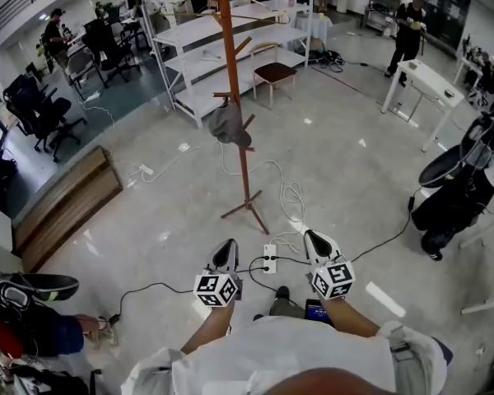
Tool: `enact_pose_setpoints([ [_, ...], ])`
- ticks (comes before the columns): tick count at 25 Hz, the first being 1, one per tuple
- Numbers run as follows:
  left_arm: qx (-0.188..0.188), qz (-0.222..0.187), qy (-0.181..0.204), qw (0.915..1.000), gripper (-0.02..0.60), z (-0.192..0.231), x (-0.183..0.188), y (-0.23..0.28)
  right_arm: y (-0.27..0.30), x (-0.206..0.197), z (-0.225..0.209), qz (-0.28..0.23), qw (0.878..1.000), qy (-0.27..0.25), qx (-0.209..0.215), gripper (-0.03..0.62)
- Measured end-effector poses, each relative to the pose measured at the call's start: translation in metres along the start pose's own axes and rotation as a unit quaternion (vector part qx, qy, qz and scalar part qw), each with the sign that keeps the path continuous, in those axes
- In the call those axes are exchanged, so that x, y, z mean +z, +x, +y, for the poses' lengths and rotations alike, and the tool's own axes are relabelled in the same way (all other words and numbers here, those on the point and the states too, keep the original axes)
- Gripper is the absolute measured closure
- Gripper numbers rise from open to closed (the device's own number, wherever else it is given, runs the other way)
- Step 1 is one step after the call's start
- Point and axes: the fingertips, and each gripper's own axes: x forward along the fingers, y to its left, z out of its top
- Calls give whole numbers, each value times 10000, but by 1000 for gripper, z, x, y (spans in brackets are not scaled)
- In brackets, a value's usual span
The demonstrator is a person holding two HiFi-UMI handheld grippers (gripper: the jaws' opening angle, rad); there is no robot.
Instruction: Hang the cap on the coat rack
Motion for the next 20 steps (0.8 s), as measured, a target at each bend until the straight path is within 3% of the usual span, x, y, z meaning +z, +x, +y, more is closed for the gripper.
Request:
enact_pose_setpoints([
  [2, 29, 52, 129, 9999, 574, -2, -16, -3, -6, -9, 6, 7, 9998, -85, 154, 566],
  [5, 284, 150, 764, 9966, 577, -5, -38, -2, -12, -27, 9, 54, 9985, -128, 537, 569],
  [8, 317, 133, 1221, 9919, 578, -23, -27, -14, -25, -24, 13, 125, 9975, 14, 692, 571],
  [14, 250, -58, 1098, 9936, 578, -47, 16, -21, -25, 15, 12, -120, 9955, 10, 939, 571],
  [20, -74, -94, 1506, 9885, 577, -91, 36, -4, -30, 37, -20, -249, 9901, -14, 1382, 572],
])
